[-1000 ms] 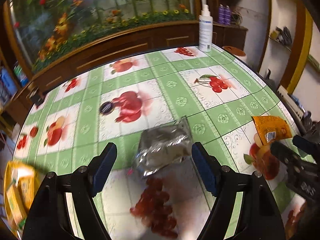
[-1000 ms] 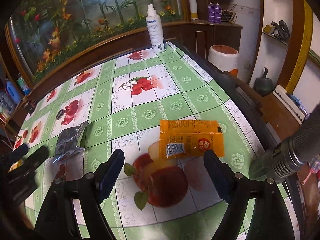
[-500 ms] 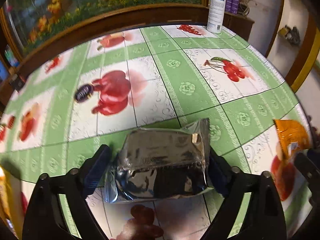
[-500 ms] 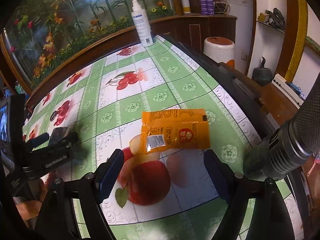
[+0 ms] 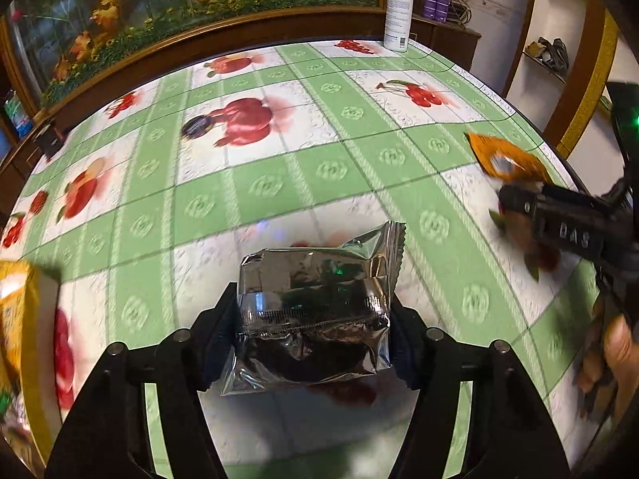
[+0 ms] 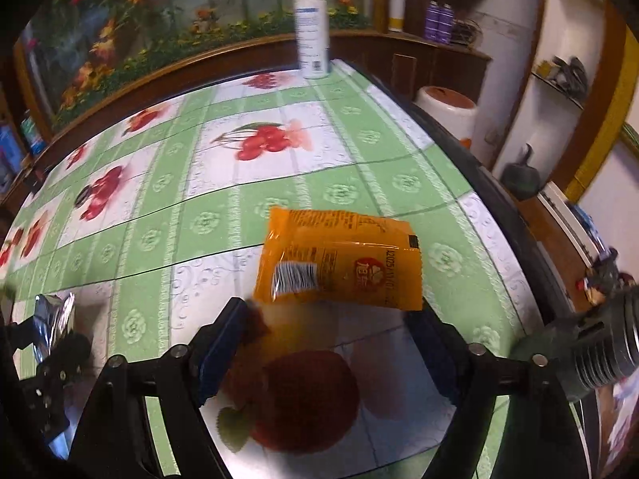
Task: Organize snacks
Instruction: 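Carry the orange bag and silver foil pack over the white tray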
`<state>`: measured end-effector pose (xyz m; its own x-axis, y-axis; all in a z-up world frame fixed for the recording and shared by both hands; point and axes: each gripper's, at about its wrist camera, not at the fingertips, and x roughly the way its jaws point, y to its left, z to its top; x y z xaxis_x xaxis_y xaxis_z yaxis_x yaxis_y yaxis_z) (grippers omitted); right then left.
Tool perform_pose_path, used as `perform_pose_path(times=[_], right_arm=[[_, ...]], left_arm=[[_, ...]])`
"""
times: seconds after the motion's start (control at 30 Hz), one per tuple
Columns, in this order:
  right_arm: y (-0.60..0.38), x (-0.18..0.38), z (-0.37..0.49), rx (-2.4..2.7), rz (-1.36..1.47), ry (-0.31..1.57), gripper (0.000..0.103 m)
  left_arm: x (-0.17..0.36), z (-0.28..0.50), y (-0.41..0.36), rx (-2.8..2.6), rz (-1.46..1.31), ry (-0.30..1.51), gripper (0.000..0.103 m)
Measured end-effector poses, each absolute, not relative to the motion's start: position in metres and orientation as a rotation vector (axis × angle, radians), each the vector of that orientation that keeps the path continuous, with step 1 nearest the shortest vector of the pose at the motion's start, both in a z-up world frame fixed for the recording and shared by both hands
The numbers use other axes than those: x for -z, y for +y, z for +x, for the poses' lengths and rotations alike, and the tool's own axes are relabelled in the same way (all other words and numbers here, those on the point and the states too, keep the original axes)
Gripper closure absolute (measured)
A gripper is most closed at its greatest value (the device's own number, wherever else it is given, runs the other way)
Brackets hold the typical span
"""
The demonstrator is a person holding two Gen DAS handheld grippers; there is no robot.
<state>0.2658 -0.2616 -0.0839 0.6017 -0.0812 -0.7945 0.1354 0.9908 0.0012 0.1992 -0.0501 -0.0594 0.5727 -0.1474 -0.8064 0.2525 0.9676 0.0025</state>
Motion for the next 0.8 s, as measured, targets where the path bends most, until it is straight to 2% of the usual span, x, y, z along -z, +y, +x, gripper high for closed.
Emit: perform_pose_path(times=[0.07,0.1,0.13,0.2,0.23,0.3,0.43,0.67,0.8], right_arm=[[-0.257,0.081,0.263,0.060,0.062,0.910,0.050],[-0.255,0.080,0.262,0.037,0.062,0.912,0.067],[-0.253,0.080,0.260,0.017,0.061,0.918,0.070],[-0.251,0.079,0.257,-0.037,0.080,0.929,0.062],[-0.249,0.079,0.256,-0.034,0.069,0.939,0.036],[-0.247,0.070,0.251,-0.053,0.055,0.889,0.011],[-0.253,0.046,0.264,-0.049,-0.001,0.784,0.009],[-0.249,0.089,0.331,-0.092,-0.157,1.005,0.008],[-0.251,0.091,0.318,-0.163,-0.109,0.998,0.007]], left_arm=[[0.060,0.188,-0.040,0.225,0.102,0.932,0.038],[0.060,0.182,-0.034,0.220,0.092,0.935,0.038],[0.061,0.176,-0.028,0.217,0.080,0.937,0.038],[0.060,0.168,-0.017,0.217,0.051,0.944,0.038],[0.060,0.163,-0.011,0.217,0.036,0.945,0.038],[0.058,0.155,-0.002,0.216,0.016,0.943,0.038],[0.054,0.144,0.011,0.217,-0.020,0.940,0.038],[0.037,0.125,0.026,0.220,-0.040,0.900,0.038],[0.027,0.118,0.037,0.207,-0.067,0.872,0.038]])
